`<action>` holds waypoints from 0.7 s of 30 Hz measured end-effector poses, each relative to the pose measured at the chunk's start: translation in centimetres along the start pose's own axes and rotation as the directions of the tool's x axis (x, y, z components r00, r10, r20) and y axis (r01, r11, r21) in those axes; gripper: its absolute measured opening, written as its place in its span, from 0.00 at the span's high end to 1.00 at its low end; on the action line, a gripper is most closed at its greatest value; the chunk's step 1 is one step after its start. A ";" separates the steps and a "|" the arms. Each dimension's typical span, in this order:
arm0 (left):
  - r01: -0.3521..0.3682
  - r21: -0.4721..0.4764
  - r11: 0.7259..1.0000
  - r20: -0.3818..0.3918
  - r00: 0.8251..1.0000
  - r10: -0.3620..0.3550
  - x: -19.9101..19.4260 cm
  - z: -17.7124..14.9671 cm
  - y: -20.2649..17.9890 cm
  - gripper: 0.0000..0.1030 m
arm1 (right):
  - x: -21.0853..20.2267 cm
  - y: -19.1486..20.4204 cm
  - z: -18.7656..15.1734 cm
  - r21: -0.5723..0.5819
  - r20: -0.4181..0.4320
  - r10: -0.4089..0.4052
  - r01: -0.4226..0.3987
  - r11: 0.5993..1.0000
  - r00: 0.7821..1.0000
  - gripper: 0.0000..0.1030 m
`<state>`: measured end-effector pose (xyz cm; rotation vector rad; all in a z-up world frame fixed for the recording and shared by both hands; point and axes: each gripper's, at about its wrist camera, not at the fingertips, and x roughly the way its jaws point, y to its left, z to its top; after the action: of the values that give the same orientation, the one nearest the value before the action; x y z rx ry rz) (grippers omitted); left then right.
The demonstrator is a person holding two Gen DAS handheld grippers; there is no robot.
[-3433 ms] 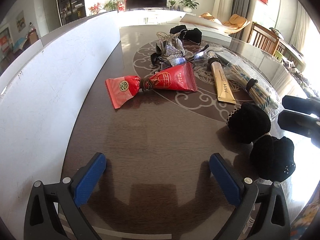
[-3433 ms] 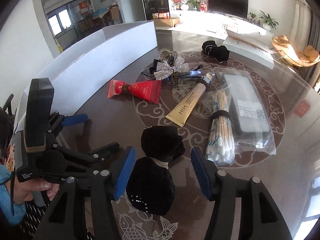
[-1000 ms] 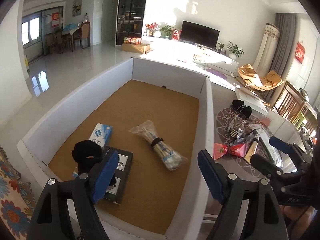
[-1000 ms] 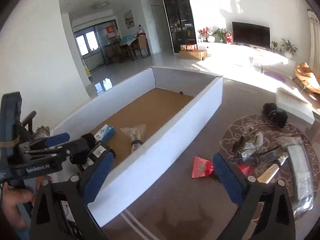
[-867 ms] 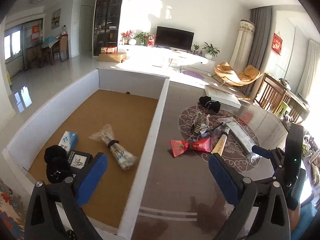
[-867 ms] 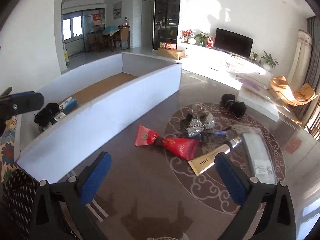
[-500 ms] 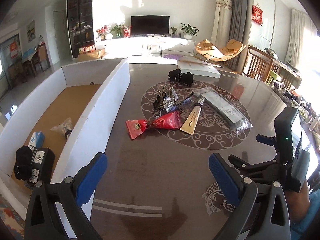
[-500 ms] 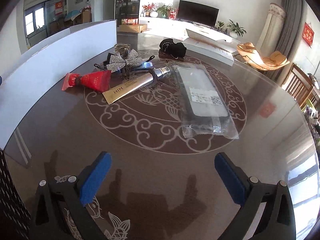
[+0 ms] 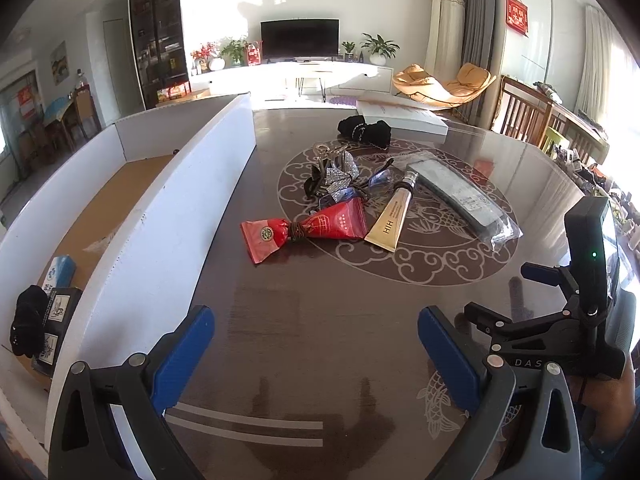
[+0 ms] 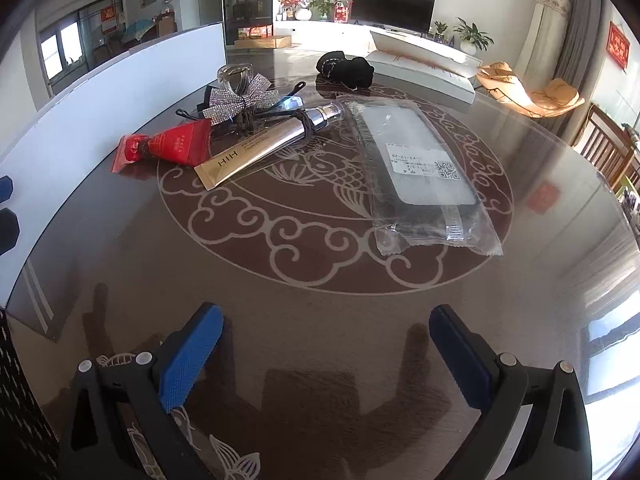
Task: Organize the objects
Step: 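Move the right gripper toward the clear bag holding the phone case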
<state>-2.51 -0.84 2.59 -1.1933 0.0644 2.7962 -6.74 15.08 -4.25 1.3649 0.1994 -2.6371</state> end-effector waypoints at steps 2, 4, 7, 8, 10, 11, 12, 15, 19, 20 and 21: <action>-0.001 0.002 1.000 -0.002 1.000 0.001 0.4 -0.1 -0.1 0.00 | 0.2 -0.2 0.0 0.017 -0.006 0.014 -0.014 1.000 1.000 0.00; 0.001 0.002 1.000 -0.006 1.000 -0.001 0.8 -0.1 -0.3 0.00 | 0.2 -0.3 -0.1 0.024 -0.008 0.019 -0.019 1.000 1.000 0.00; 0.003 0.005 1.000 -0.009 1.000 -0.003 1.2 -0.2 -0.4 0.00 | 0.2 -0.3 -0.1 0.024 -0.007 0.019 -0.019 1.000 1.000 0.00; 0.003 0.007 1.000 -0.008 1.000 -0.003 1.2 -0.2 -0.5 0.00 | 0.2 -0.2 -0.1 0.024 -0.007 0.019 -0.019 1.000 1.000 0.00; 0.002 0.010 1.000 -0.008 1.000 -0.002 1.3 -0.2 -0.5 0.00 | 0.2 -0.3 -0.1 0.024 -0.007 0.019 -0.019 1.000 1.000 0.00; 0.002 0.011 1.000 -0.007 1.000 -0.002 1.4 -0.2 -0.6 0.00 | 0.2 -0.3 -0.1 0.025 -0.007 0.019 -0.019 1.000 1.000 0.00; 0.002 0.012 1.000 -0.007 1.000 -0.002 1.5 -0.3 -0.6 0.00 | 0.2 -0.3 -0.1 0.024 -0.007 0.019 -0.019 1.000 1.000 0.00; 0.002 0.013 1.000 -0.011 1.000 -0.002 1.8 -0.3 -0.6 0.00 | 0.2 -0.3 -0.1 0.025 -0.007 0.019 -0.019 1.000 1.000 0.00; 0.002 0.012 1.000 -0.015 1.000 -0.002 2.2 -0.5 -0.5 0.00 | 0.2 -0.3 -0.1 0.024 -0.007 0.019 -0.019 1.000 1.000 0.00; 0.003 0.011 1.000 -0.017 1.000 -0.003 2.3 -0.6 -0.5 0.00 | 0.3 -0.3 -0.1 0.025 -0.007 0.019 -0.019 1.000 1.000 0.00; 0.004 0.011 1.000 -0.021 1.000 -0.004 2.5 -0.6 -0.5 0.00 | 0.3 -0.3 -0.1 0.025 -0.007 0.019 -0.019 1.000 1.000 0.00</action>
<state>-3.75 -0.19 0.39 -1.2189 0.0794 2.7760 -6.88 15.34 -4.49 1.3774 0.1547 -2.6276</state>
